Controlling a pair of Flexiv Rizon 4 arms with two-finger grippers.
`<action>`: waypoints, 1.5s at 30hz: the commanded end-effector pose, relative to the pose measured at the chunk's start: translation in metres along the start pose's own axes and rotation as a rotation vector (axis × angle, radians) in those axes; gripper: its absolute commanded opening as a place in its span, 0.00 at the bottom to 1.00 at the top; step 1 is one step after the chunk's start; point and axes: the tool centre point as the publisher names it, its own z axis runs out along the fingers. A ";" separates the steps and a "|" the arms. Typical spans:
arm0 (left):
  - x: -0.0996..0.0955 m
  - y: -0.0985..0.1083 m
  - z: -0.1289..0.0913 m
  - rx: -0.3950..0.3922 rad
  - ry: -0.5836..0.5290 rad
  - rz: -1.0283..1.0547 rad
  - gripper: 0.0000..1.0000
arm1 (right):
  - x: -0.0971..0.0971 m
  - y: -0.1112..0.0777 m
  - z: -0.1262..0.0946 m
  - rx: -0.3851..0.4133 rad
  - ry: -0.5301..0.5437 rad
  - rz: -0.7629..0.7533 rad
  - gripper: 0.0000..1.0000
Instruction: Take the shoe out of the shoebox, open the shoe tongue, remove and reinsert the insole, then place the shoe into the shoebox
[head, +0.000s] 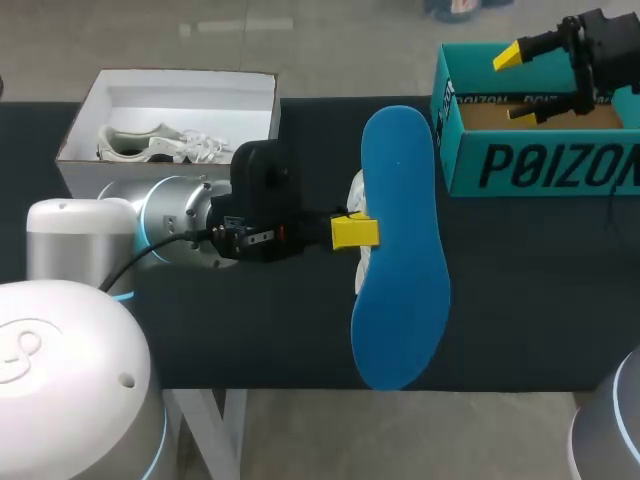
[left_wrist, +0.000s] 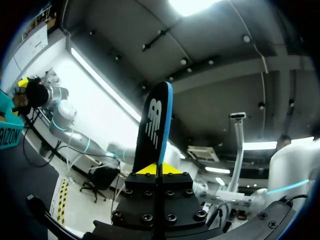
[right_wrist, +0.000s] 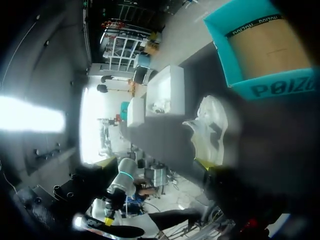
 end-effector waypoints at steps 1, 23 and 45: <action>-0.008 -0.007 -0.011 -0.254 -0.013 0.179 0.00 | 0.007 -0.027 -0.010 -0.068 -0.036 0.002 1.00; -0.035 -0.033 -0.033 -0.452 -0.091 0.545 0.00 | 0.005 -0.025 0.012 -0.011 -0.026 0.041 1.00; -0.067 -0.056 -0.056 -1.077 0.084 1.029 0.00 | 0.003 -0.020 0.009 -0.004 -0.026 0.071 1.00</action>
